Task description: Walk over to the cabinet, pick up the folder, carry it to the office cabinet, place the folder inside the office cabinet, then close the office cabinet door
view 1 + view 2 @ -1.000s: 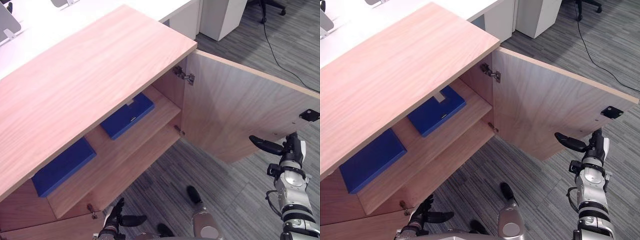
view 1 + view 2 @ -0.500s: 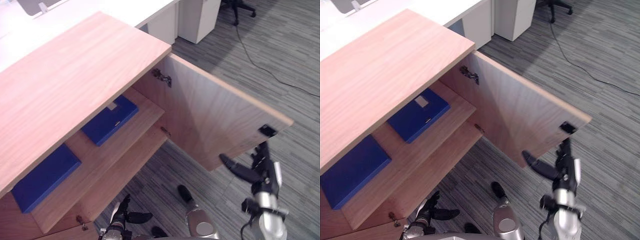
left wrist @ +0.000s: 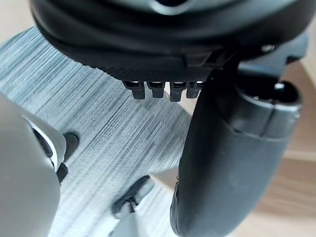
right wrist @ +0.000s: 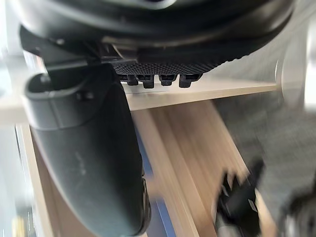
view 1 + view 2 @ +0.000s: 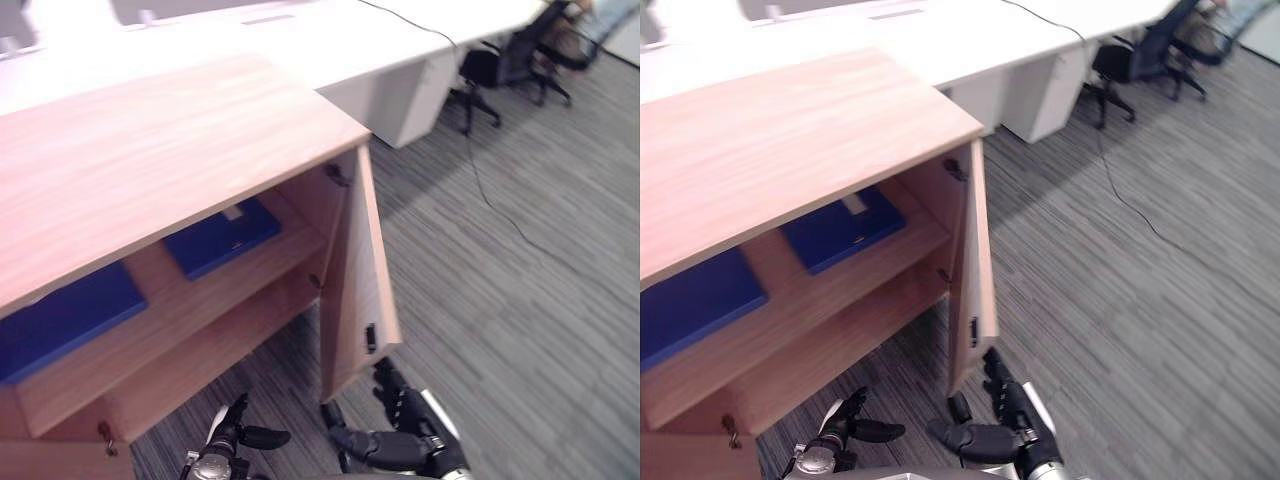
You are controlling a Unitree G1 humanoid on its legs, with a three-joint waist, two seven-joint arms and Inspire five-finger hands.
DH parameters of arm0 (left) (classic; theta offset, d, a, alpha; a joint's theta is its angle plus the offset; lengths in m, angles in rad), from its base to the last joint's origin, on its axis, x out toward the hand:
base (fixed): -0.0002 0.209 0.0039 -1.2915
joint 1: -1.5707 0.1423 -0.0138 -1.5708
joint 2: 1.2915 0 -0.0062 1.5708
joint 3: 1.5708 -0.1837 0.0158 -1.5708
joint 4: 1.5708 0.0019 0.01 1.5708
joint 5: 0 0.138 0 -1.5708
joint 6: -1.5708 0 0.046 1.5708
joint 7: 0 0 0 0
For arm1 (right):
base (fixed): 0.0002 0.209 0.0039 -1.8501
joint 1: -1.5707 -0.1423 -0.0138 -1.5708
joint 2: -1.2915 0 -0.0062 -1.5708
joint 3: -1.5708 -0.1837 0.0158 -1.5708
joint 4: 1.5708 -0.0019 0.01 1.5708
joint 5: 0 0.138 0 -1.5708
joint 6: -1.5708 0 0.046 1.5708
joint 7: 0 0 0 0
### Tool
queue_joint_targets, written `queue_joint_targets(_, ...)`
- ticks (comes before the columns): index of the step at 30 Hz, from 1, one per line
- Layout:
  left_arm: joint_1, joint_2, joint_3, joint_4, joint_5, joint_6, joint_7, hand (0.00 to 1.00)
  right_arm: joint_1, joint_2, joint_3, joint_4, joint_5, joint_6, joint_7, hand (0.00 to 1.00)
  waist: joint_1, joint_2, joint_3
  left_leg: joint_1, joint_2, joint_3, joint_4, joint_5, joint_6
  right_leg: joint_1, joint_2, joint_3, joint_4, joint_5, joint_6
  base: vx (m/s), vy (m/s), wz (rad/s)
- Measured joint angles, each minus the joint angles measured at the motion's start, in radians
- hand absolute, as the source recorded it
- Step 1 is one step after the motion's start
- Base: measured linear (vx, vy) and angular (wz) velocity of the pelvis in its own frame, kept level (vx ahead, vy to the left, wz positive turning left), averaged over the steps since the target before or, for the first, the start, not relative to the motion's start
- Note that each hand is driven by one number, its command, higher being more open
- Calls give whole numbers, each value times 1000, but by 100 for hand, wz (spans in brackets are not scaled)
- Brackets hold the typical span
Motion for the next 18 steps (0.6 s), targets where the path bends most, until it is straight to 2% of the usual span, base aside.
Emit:
queue_joint_targets(3, -3, -6, 4, -15, -2, 16, 9, 100, -265, 68, 4, 10, -75, -17, 6, 100, 54, 3, -14, -40, -14, -92, -11, 37, -5, 4, -23, -87, -1, -7, -7, -8, -47, 90)
queue_joint_targets(4, -2, -7, 6, -17, -2, 16, 10, 100, -315, 91, -8, 33, -92, -25, 4, 100, 60, 4, -18, -47, -17, -107, -16, 45, -3, 4, -27, -104, -1, -7, -11, 13, -53, 96)
queue_joint_targets(5, -1, -2, 25, -25, -3, 16, 13, 100, -431, 144, -56, 113, -126, -44, -13, 100, 77, 6, -23, -63, -25, -152, -30, 61, 1, 8, -37, -153, -1, -8, -14, 19, -38, 83)
queue_joint_targets(9, 5, -9, 53, -50, -6, 21, 23, 100, -607, 216, -169, 305, -177, -68, -87, 100, 111, 10, -24, -78, -38, -234, -63, 96, 13, 28, -52, -237, -10, -10, -12, 48, -17, 72)
queue_joint_targets(11, 5, -9, 65, -52, -9, 22, 25, 100, -701, 216, -209, 411, -178, -75, -127, 100, 116, 20, -20, -82, -45, -264, -74, 107, 17, 36, -57, -265, -12, -10, -12, 35, 9, 47)
queue_joint_targets(13, 13, -10, 68, -61, -26, 21, 26, 100, -723, 220, -278, 476, -180, -102, -184, 100, 125, 28, -19, -81, -52, -283, -87, 119, 18, 40, -61, -276, -12, -10, -12, 0, 18, 28)
queue_joint_targets(16, 26, -2, 72, -83, -46, 19, 27, 100, -857, 185, -327, 685, -183, -92, -230, 100, 135, 41, -11, -85, -68, -309, -115, 144, 17, 40, -71, -297, -13, -16, -4, -63, -9, 24)
queue_joint_targets(18, 30, -7, 74, -98, -68, 16, 28, 100, -890, 163, -337, 752, -186, -90, -243, 100, 149, 51, -4, -92, -75, -341, -138, 162, 8, 39, -78, -328, -12, -22, -1, -82, -32, 55)
